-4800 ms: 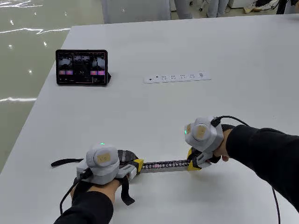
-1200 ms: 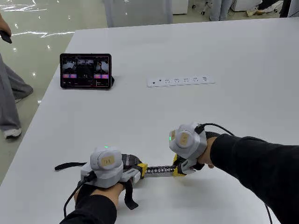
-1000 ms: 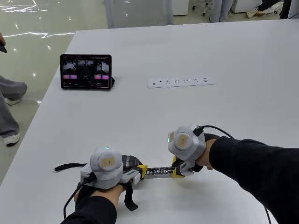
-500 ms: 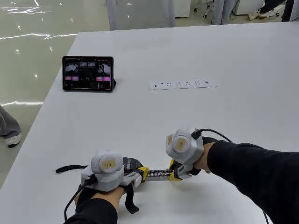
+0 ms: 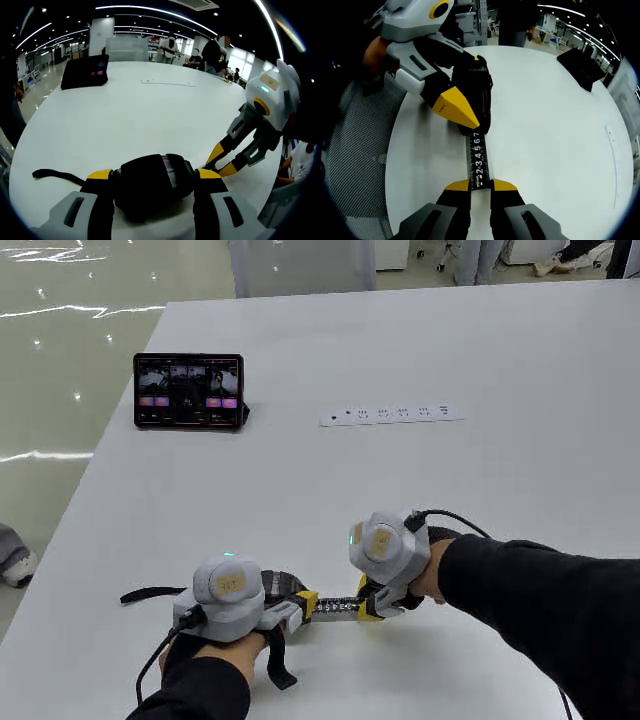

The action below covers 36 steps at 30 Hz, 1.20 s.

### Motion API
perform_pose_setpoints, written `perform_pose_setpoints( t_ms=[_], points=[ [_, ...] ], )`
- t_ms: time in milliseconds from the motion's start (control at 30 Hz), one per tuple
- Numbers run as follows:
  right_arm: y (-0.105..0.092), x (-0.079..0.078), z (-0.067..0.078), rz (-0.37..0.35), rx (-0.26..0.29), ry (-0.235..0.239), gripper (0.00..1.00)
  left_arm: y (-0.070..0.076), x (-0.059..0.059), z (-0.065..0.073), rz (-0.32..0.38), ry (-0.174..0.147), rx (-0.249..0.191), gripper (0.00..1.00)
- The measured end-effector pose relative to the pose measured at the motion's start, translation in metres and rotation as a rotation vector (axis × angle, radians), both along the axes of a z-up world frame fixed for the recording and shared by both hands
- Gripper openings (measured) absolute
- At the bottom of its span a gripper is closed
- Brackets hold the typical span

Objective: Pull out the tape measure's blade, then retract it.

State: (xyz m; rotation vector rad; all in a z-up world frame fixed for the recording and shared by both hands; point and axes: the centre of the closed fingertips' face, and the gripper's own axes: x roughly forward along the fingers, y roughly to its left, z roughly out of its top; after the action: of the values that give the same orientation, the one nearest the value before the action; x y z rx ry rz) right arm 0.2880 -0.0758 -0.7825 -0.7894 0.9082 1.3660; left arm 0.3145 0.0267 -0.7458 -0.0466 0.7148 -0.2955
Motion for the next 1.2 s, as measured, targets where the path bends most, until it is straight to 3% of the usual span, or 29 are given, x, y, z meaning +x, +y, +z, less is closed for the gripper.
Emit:
perform_pose_setpoints(
  t_ms=[1200],
  points=[
    [0.025, -0.001, 0.002, 0.016, 0.036, 0.005, 0.11, 0.002, 0.000, 0.001, -0.005, 0.009, -0.017, 0.59]
  ],
)
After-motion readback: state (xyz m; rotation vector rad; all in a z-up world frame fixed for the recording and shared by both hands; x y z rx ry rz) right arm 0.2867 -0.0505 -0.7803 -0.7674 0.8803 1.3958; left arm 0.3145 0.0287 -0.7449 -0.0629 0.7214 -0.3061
